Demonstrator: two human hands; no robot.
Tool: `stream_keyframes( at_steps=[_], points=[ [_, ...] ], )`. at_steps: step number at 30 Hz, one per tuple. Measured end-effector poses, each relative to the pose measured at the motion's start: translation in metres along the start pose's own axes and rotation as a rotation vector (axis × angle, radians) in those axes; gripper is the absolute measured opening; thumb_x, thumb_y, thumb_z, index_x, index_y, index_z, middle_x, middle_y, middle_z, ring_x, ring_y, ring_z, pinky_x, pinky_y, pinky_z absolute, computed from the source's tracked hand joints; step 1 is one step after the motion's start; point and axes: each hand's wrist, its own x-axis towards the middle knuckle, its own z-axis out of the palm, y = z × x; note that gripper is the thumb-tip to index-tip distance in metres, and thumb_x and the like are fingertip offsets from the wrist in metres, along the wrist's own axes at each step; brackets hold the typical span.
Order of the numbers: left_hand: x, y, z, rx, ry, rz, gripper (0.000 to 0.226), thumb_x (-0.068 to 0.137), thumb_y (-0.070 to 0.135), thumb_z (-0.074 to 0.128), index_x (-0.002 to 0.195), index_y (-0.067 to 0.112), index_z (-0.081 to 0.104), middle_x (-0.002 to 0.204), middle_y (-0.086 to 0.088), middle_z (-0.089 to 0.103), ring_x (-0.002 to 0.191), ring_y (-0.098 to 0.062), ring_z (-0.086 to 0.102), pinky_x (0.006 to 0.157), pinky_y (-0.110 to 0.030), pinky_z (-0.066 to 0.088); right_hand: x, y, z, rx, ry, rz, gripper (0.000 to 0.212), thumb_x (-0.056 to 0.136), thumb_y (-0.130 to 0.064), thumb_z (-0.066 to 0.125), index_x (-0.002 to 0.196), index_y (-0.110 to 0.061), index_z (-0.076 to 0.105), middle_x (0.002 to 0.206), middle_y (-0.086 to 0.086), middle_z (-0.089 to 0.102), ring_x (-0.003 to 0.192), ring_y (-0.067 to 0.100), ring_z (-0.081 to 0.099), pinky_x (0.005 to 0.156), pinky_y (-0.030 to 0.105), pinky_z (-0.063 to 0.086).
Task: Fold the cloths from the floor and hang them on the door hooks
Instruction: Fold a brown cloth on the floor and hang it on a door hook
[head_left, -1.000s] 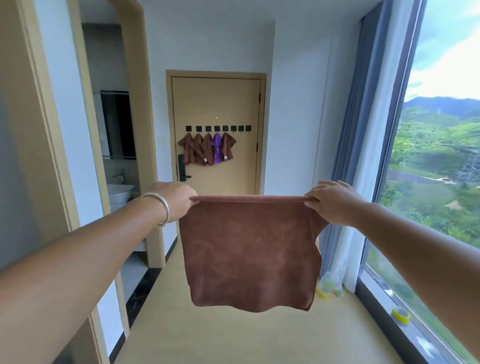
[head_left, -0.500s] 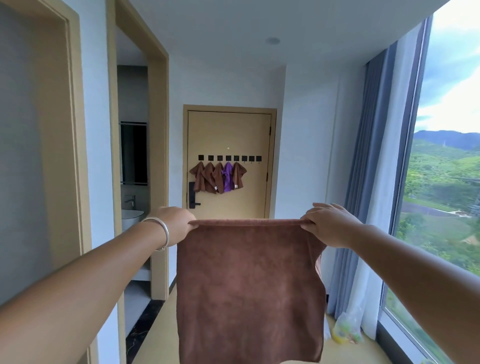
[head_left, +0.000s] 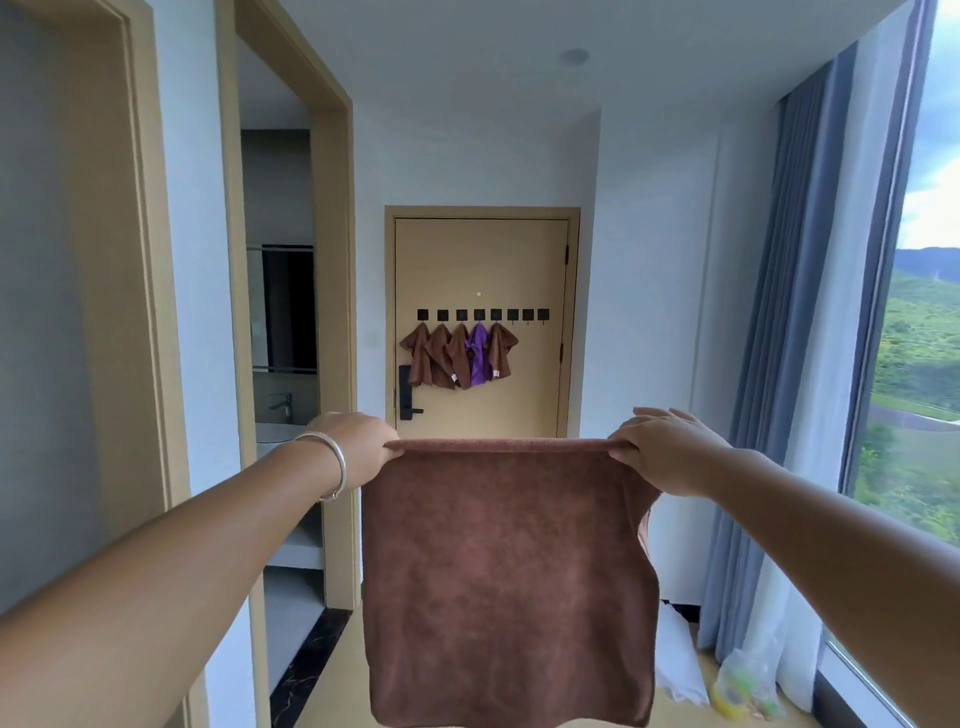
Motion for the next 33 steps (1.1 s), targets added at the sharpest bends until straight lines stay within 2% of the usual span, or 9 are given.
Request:
stream_keyframes(
  at_steps=[6,9,12,17,21,27,30,33],
  points=[
    [0.067,0.007,0.016,-0.005,-0.042,-0.034,0.042,0.104,0.038,0.026,0.082,0.021,0.057,0.084,0.003,0.061,0.077,-0.018,0.055,0.068,-0.03,0.04,0.077,0.035,0.032,0.029,0.022,-0.032,0.041,0.101,-0.048,0.027,0.119,-0.036,0.061,0.128,-0.016,0.057,0.139,0.013,0.029,0.117,0.044,0.015],
    [0.107,0.013,0.019,-0.003,-0.044,-0.05,0.045,0.104,0.039,0.025,0.088,0.017,0.061,0.087,-0.001,0.064,0.075,-0.019,0.056,0.071,-0.032,0.043,0.114,0.059,0.042,0.034,0.049,-0.03,0.04,0.1,-0.047,0.027,0.118,-0.036,0.061,0.126,-0.015,0.057,0.137,0.013,0.031,0.116,0.042,0.018],
    [0.145,0.018,0.026,0.009,-0.031,-0.063,0.046,0.104,0.038,0.024,0.09,0.017,0.062,0.082,0.001,0.062,0.071,-0.016,0.055,0.066,-0.031,0.043,0.149,0.081,0.05,0.033,0.077,-0.042,0.04,0.1,-0.048,0.026,0.116,-0.037,0.062,0.117,-0.014,0.059,0.131,0.013,0.037,0.112,0.039,0.025],
    [0.202,0.024,0.049,0.004,-0.05,-0.08,0.043,0.104,0.038,0.026,0.088,0.018,0.061,0.086,0.0,0.063,0.078,-0.019,0.057,0.067,-0.03,0.041,0.201,0.11,0.077,0.017,0.056,-0.046,0.042,0.1,-0.049,0.026,0.123,-0.035,0.059,0.131,-0.012,0.055,0.139,0.013,0.029,0.115,0.041,0.022],
    [0.245,0.025,0.076,0.005,-0.073,-0.069,0.04,0.104,0.037,0.027,0.078,0.019,0.052,0.075,0.003,0.053,0.068,-0.016,0.048,0.06,-0.029,0.035,0.239,0.123,0.106,0.04,0.024,-0.04,0.042,0.101,-0.049,0.026,0.125,-0.037,0.058,0.135,-0.014,0.054,0.142,0.013,0.025,0.117,0.041,0.018],
    [0.327,0.008,0.124,-0.007,-0.074,-0.044,0.04,0.104,0.037,0.028,0.073,0.021,0.048,0.07,0.006,0.049,0.065,-0.013,0.046,0.055,-0.026,0.031,0.311,0.137,0.153,0.039,-0.005,-0.039,0.04,0.1,-0.05,0.027,0.122,-0.039,0.059,0.131,-0.016,0.054,0.141,0.013,0.027,0.116,0.039,0.019],
    [0.373,-0.012,0.149,-0.028,-0.047,-0.032,0.04,0.103,0.039,0.029,0.069,0.025,0.046,0.071,0.006,0.053,0.066,-0.014,0.049,0.058,-0.028,0.036,0.353,0.141,0.172,0.033,-0.001,-0.023,0.04,0.1,-0.05,0.028,0.118,-0.037,0.06,0.127,-0.017,0.056,0.139,0.011,0.029,0.114,0.037,0.02],
    [0.424,-0.033,0.171,-0.036,-0.039,-0.021,0.039,0.102,0.038,0.029,0.075,0.022,0.052,0.077,0.003,0.059,0.07,-0.017,0.053,0.067,-0.032,0.043,0.402,0.142,0.182,0.02,-0.002,-0.007,0.04,0.1,-0.051,0.028,0.117,-0.036,0.061,0.123,-0.018,0.058,0.137,0.01,0.031,0.113,0.036,0.021]
  ],
)
